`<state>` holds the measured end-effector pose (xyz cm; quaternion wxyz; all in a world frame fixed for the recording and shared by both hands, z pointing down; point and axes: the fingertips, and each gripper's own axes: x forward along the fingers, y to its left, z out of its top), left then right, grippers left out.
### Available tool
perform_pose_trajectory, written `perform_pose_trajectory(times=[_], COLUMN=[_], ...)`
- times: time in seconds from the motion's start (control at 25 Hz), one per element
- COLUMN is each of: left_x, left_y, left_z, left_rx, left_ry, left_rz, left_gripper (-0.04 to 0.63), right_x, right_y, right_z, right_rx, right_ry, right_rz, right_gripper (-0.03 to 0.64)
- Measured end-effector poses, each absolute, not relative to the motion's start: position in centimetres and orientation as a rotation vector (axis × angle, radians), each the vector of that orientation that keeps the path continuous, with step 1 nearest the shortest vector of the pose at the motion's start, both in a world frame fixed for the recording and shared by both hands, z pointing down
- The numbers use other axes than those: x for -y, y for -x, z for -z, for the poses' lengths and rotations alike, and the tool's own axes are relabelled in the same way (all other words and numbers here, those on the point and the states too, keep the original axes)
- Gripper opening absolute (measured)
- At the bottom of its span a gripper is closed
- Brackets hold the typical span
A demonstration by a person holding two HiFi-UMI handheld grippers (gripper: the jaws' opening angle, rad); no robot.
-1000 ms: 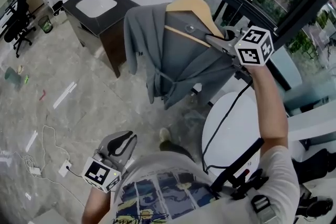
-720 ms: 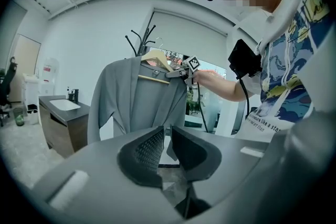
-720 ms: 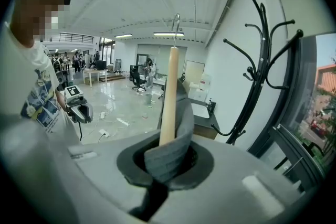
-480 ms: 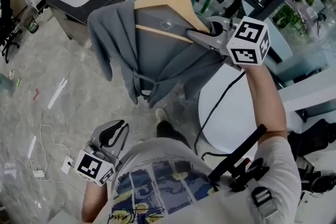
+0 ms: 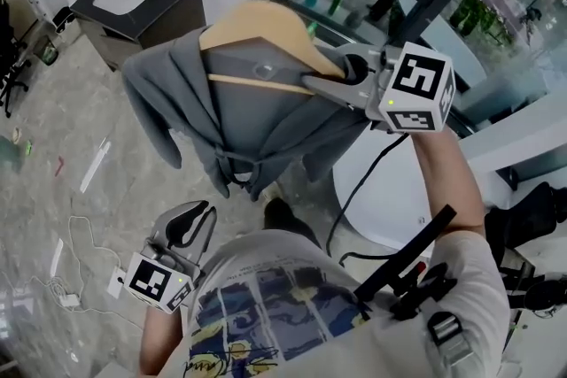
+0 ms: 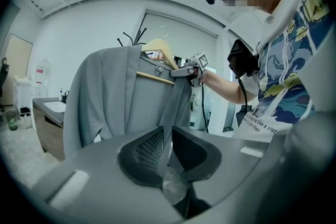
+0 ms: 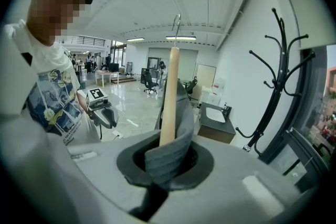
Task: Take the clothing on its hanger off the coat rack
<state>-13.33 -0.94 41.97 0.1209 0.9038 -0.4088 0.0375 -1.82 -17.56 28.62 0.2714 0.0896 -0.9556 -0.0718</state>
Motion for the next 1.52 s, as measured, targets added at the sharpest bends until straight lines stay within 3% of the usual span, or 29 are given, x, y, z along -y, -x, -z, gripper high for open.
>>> perform_pose_trajectory(times=[1.52], left_x=[-0.6], left_y=[14.1], left_z=[-42.1], left_rx=[1.198], left_ry=[-2.641], left_rz=[-0.099], left_gripper=[0.054], right_x=[13.0], right_y=[2.1], right_z=[-31.0], right_rx=[2.561], right_ry=[-0.212], right_rz=[0.181], right_gripper=[0.006])
